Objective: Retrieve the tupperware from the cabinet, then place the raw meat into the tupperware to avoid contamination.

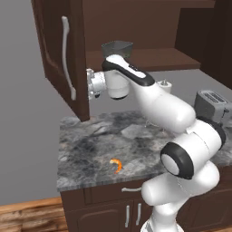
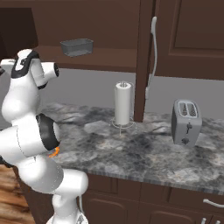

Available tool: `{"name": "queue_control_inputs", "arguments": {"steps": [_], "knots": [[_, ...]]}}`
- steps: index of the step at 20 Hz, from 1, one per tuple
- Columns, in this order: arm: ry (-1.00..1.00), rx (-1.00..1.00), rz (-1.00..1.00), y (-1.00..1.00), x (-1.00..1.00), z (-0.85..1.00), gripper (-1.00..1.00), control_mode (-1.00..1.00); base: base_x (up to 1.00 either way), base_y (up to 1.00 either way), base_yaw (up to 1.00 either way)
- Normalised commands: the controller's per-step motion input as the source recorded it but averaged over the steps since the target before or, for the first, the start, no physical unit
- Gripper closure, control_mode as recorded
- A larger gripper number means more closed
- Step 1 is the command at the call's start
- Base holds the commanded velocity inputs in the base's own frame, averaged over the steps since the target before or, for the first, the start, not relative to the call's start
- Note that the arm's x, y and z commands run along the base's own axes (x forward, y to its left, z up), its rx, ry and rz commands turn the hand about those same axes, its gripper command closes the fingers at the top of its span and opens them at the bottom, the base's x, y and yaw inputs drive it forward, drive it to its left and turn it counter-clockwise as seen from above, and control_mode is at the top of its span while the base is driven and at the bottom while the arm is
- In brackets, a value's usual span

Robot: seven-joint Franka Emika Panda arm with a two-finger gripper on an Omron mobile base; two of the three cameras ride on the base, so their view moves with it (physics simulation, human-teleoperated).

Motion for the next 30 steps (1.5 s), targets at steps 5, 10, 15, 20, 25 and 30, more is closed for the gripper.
{"name": "queue_control_inputs", "arguments": {"steps": [5, 10, 15, 20, 25, 30], "knots": [[0.00, 0.00, 0.04, 0.91, 0.00, -0.29, -1.00, -1.00, 0.00, 0.00, 0.00], [0.00, -0.06, -0.04, 0.51, 0.00, -0.04, -1.00, -1.00, 0.00, 0.00, 0.00], [0.00, -0.03, -0.08, 0.18, 0.01, 0.01, -1.00, -1.00, 0.00, 0.00, 0.00], [0.00, -0.04, -0.13, -0.24, -0.24, 0.16, -1.00, -1.00, 0.00, 0.00, 0.00], [0.00, -0.17, -0.12, -0.28, -0.61, 0.01, -1.00, -1.00, 0.00, 0.00, 0.00], [0.00, -0.21, -0.10, -0.41, -0.62, 0.01, -1.00, -1.00, 0.00, 0.00, 0.00]]}}
